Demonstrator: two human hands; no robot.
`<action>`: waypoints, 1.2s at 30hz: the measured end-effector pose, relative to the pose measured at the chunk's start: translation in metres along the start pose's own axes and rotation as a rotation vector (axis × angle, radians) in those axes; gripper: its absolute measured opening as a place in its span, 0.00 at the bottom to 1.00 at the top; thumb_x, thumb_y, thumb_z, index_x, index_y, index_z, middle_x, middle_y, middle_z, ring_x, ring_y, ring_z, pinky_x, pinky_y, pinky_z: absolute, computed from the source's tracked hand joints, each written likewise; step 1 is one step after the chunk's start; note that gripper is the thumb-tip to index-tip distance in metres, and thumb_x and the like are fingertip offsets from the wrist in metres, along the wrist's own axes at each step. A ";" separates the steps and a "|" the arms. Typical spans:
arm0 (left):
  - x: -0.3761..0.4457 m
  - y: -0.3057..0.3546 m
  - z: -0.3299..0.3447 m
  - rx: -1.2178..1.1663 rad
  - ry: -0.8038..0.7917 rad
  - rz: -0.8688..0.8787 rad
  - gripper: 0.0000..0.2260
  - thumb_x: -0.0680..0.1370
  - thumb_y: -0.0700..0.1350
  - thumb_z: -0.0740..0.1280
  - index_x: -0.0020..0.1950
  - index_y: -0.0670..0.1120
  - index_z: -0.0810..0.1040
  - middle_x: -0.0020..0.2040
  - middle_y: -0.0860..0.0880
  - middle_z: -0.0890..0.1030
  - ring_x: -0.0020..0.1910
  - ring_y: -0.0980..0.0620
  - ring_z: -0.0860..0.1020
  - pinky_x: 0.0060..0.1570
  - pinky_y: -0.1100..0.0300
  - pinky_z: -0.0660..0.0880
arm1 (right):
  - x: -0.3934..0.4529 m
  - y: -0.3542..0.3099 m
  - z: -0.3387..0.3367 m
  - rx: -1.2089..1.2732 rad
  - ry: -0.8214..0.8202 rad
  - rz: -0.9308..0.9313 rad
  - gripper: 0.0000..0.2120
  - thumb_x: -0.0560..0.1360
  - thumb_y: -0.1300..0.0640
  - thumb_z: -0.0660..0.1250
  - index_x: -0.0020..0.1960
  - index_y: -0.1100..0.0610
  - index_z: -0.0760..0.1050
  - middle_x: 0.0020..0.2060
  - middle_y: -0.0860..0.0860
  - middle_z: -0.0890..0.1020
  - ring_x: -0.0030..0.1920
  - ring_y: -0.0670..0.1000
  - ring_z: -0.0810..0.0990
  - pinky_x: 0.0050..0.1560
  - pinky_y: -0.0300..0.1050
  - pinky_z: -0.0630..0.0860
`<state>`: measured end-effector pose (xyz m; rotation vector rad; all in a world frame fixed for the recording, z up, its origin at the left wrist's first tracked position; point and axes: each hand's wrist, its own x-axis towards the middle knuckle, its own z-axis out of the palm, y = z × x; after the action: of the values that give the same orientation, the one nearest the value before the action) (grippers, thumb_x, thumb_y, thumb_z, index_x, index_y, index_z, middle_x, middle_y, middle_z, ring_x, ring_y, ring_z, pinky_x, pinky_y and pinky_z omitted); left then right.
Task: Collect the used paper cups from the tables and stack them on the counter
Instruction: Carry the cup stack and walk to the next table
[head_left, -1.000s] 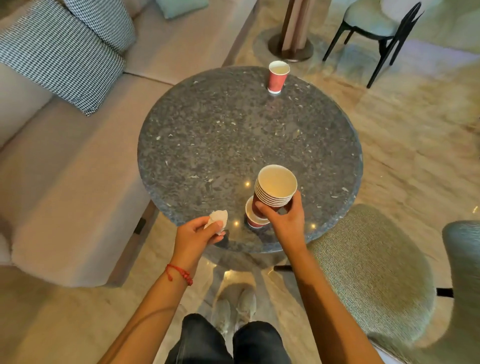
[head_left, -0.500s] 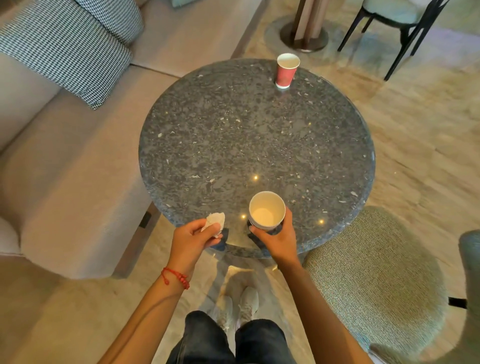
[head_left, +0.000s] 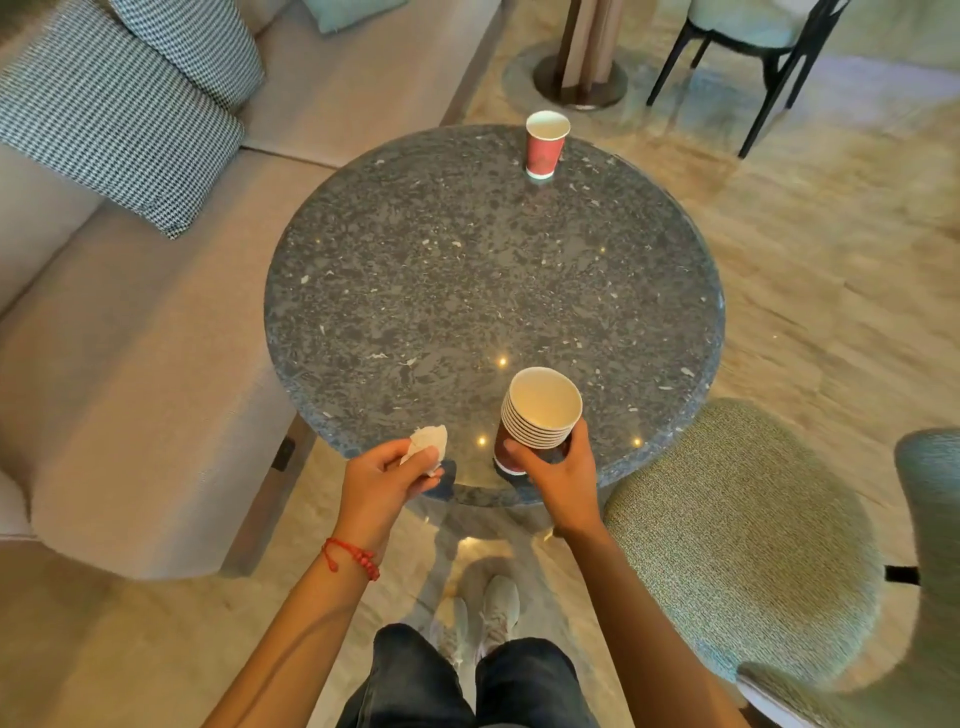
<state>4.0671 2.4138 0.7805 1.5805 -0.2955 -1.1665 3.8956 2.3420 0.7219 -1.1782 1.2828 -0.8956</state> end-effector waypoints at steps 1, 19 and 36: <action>-0.001 0.000 0.003 0.006 -0.014 -0.002 0.07 0.72 0.34 0.69 0.38 0.45 0.81 0.33 0.48 0.82 0.33 0.53 0.82 0.33 0.66 0.78 | -0.004 -0.004 -0.003 0.010 0.025 -0.008 0.30 0.66 0.60 0.77 0.60 0.41 0.67 0.55 0.38 0.76 0.54 0.31 0.75 0.48 0.24 0.72; -0.064 -0.034 0.111 0.288 -0.569 -0.039 0.04 0.72 0.34 0.69 0.43 0.41 0.80 0.35 0.45 0.82 0.31 0.55 0.82 0.33 0.64 0.78 | -0.143 -0.031 -0.121 0.177 0.582 -0.052 0.25 0.67 0.65 0.75 0.61 0.54 0.71 0.52 0.49 0.81 0.49 0.40 0.80 0.48 0.32 0.76; -0.320 -0.171 0.264 0.493 -1.066 -0.036 0.06 0.71 0.33 0.70 0.36 0.42 0.81 0.31 0.45 0.82 0.30 0.52 0.81 0.34 0.63 0.80 | -0.393 0.022 -0.325 0.287 1.126 -0.149 0.22 0.66 0.65 0.76 0.58 0.55 0.74 0.48 0.48 0.84 0.49 0.44 0.82 0.45 0.33 0.76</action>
<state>3.6390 2.5429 0.8229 1.2014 -1.3255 -1.9961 3.5256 2.6800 0.8194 -0.4906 1.8360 -1.9245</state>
